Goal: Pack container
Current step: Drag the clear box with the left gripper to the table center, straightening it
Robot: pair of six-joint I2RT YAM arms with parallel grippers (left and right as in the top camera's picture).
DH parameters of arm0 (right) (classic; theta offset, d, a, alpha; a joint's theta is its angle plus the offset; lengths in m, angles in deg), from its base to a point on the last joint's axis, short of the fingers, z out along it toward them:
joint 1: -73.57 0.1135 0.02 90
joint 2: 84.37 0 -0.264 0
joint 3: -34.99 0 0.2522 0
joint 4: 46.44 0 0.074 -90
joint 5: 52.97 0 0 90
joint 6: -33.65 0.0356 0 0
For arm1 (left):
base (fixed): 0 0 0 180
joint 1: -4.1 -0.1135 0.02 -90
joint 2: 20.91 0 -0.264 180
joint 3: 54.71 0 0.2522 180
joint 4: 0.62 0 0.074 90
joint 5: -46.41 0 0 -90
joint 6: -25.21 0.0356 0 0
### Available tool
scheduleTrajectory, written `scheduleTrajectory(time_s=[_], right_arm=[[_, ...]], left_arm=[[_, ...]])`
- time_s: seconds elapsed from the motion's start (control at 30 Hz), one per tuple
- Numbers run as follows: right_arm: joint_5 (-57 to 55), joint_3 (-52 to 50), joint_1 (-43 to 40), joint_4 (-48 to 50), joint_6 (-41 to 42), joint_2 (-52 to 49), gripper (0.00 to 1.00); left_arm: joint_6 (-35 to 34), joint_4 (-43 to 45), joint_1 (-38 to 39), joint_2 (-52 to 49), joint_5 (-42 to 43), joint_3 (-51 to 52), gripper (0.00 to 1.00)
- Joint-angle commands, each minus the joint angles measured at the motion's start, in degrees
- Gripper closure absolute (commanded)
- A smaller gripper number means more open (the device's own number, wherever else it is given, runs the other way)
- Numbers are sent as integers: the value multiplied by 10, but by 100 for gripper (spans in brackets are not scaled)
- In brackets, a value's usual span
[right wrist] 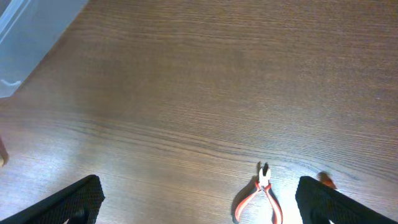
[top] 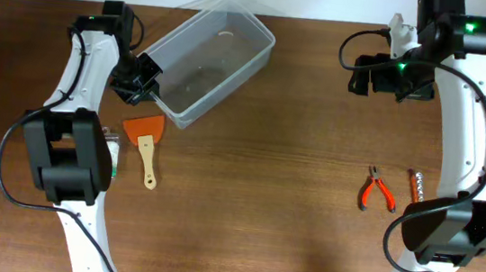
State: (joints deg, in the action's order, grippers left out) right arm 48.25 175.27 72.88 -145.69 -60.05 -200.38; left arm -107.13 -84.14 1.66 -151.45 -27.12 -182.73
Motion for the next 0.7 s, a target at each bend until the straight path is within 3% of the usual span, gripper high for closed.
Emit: scheduleTrajectory(time_s=[0.0, 0.17, 0.33, 0.67], right_arm=[[-7, -3, 4, 1, -6, 5, 0], [-7, -3, 4, 3, -6, 5, 0], [-10, -3, 4, 5, -10, 5, 0], [-44, -3, 3, 7, -21, 5, 0]], left_arm=[[48, 0, -3, -1, 48, -43, 98], [81, -32, -2, 4, 69, -115, 98], [156, -134, 22, 4, 69, -208, 95], [260, -219, 108, 4, 59, -219, 95]])
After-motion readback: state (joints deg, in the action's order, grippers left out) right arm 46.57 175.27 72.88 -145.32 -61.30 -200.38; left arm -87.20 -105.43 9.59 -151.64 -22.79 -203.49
